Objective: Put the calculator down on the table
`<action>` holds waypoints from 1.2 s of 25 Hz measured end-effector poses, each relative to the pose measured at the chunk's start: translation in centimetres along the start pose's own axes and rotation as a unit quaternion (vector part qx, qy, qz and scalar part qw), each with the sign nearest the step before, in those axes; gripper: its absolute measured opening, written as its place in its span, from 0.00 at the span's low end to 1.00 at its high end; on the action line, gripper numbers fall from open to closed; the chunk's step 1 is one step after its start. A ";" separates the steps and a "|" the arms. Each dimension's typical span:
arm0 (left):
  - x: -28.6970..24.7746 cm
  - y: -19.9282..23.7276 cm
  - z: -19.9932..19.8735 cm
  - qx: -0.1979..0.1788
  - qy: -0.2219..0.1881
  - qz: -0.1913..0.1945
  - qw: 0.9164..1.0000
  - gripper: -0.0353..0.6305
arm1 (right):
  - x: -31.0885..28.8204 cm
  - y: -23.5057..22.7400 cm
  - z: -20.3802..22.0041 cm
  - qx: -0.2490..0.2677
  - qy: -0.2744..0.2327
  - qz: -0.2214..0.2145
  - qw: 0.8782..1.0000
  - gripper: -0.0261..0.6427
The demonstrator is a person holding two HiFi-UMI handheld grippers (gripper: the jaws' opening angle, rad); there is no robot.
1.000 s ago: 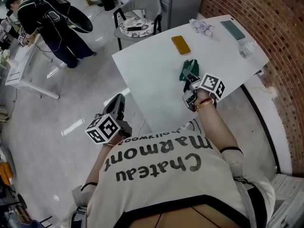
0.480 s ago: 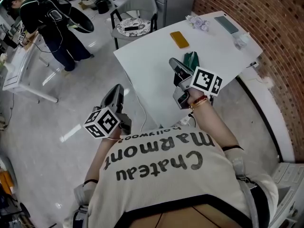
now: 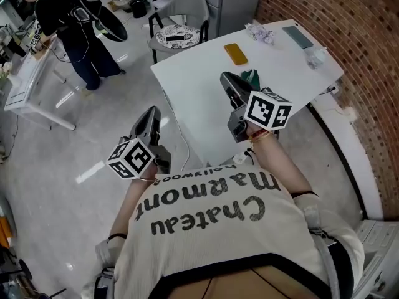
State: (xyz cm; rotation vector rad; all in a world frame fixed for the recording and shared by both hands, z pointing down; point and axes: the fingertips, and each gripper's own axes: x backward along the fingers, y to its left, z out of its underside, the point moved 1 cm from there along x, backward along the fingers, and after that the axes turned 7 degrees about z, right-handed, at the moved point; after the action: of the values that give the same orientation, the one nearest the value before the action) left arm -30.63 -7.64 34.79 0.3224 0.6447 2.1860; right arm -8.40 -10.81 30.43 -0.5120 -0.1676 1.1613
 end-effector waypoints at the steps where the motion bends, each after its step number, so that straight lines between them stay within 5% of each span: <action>1: -0.1 -0.3 0.1 0.000 -0.001 -0.001 1.000 0.06 | 0.2 -0.4 -0.1 0.008 0.003 0.002 1.000 0.04; 14: 0.5 -1.0 1.9 0.027 -0.012 -0.057 0.998 0.06 | 1.4 -4.1 -0.2 0.027 0.052 0.002 0.998 0.04; 30: -0.4 -1.9 3.6 0.030 -0.004 -0.069 0.997 0.06 | 2.0 -5.4 1.6 0.004 0.090 -0.022 0.996 0.04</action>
State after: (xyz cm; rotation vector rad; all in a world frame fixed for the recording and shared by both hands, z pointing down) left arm -27.58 -5.73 36.77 0.3087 0.7071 2.0358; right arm -3.72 -10.13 34.14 -0.5996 -0.0175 1.0673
